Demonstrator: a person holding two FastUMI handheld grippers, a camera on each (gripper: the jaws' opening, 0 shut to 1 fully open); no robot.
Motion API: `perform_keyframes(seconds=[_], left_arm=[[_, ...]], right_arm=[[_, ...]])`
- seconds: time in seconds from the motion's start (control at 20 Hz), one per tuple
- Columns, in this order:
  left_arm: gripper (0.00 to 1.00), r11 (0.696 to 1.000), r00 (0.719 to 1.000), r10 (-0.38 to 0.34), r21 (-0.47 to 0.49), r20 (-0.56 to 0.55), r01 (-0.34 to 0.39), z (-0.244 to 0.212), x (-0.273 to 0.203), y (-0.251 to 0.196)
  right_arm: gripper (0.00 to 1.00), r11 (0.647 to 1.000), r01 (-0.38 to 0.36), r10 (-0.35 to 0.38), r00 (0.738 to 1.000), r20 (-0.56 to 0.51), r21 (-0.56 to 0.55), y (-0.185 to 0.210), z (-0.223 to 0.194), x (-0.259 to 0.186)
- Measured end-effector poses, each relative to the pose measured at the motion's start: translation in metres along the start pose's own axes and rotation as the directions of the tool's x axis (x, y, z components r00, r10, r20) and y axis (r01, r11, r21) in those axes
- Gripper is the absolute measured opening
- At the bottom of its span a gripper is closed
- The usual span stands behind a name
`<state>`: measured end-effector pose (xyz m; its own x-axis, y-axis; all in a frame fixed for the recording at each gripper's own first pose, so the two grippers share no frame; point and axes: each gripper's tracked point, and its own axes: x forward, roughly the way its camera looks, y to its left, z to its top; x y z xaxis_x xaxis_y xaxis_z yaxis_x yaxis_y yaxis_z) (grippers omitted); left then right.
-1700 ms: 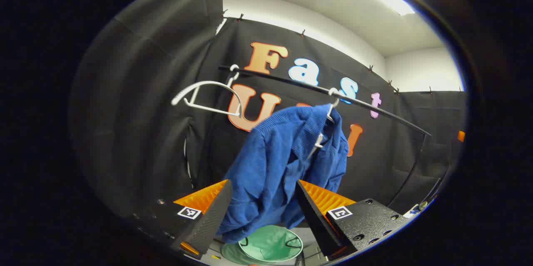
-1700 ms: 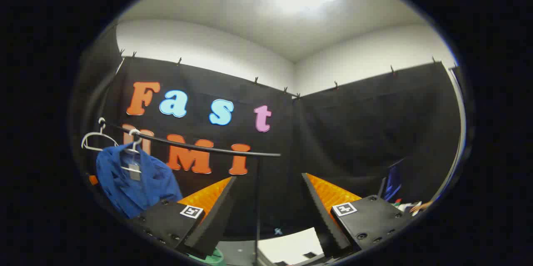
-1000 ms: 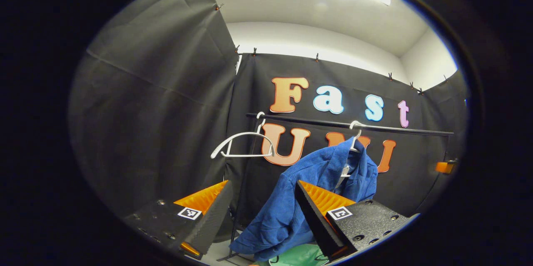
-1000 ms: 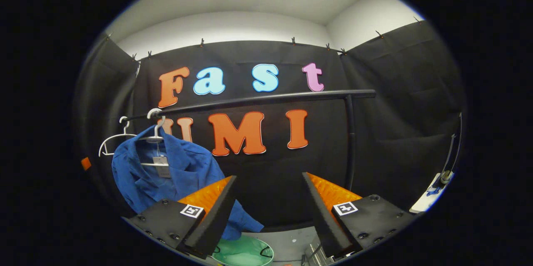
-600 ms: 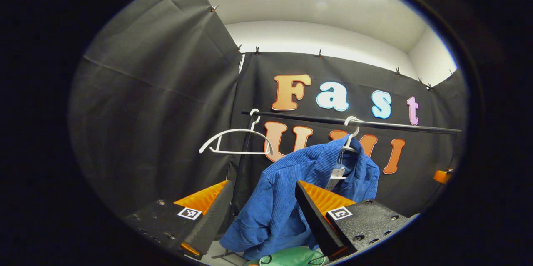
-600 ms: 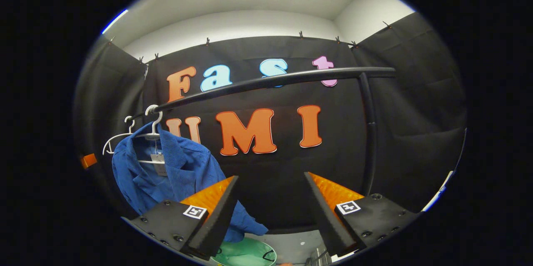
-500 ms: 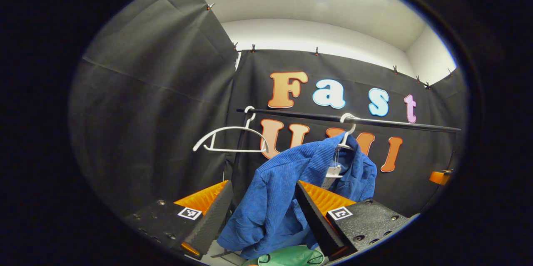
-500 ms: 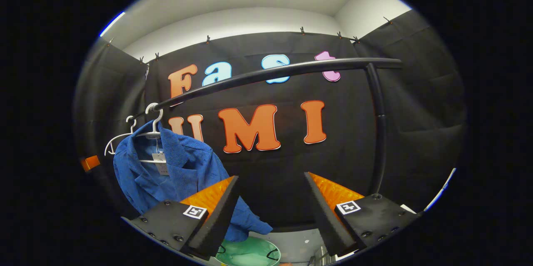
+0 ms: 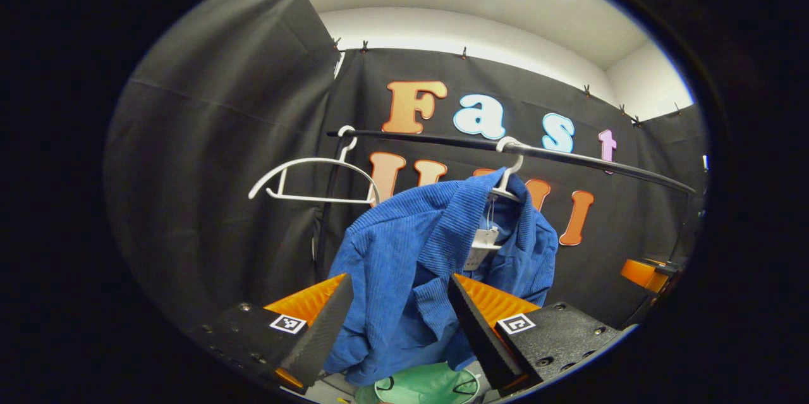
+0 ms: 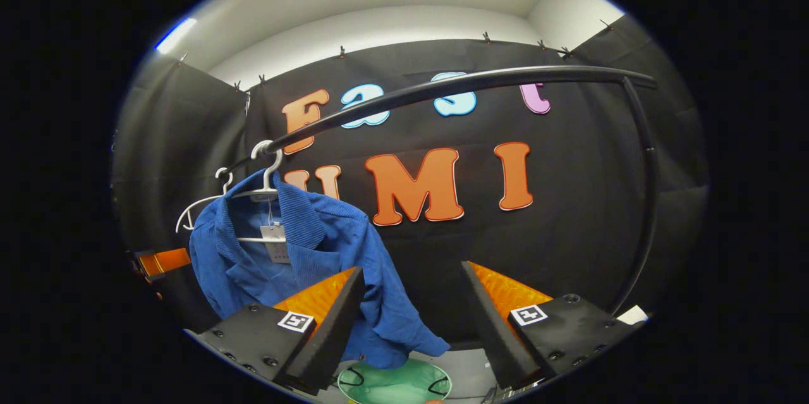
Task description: Grasp the clothes on the hanger with both hands and then place them into the laundry hamper below.
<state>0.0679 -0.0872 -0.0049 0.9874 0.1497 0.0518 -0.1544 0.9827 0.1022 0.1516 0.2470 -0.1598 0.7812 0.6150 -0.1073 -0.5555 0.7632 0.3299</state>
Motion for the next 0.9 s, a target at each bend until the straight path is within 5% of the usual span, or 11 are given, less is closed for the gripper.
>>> perform_keyframes(seconds=[0.55, 0.8, 0.85, 0.9], left_arm=[[0.95, 0.991, 0.991, -0.120, 0.047, -0.055, 0.123, -0.040, 0.048, -0.039], [0.95, 0.989, 0.990, -0.112, 0.083, -0.088, 0.119, -0.060, 0.075, -0.046], [0.95, 0.991, 0.991, -0.101, 0.085, -0.087, 0.108, -0.061, 0.081, -0.044], [0.95, 0.992, 0.992, -0.090, 0.081, -0.088, 0.097, -0.064, 0.086, -0.042]], right_arm=[[0.98, 0.984, -0.179, 0.179, 0.977, -0.120, 0.012, 0.115, -0.060, 0.061], [0.98, 0.979, -0.202, 0.201, 0.970, -0.135, 0.012, 0.138, -0.077, 0.092], [0.89, 0.978, -0.207, 0.207, 0.969, -0.138, 0.015, 0.141, -0.079, 0.098], [0.94, 0.977, -0.213, 0.214, 0.967, -0.140, 0.020, 0.144, -0.083, 0.104]])
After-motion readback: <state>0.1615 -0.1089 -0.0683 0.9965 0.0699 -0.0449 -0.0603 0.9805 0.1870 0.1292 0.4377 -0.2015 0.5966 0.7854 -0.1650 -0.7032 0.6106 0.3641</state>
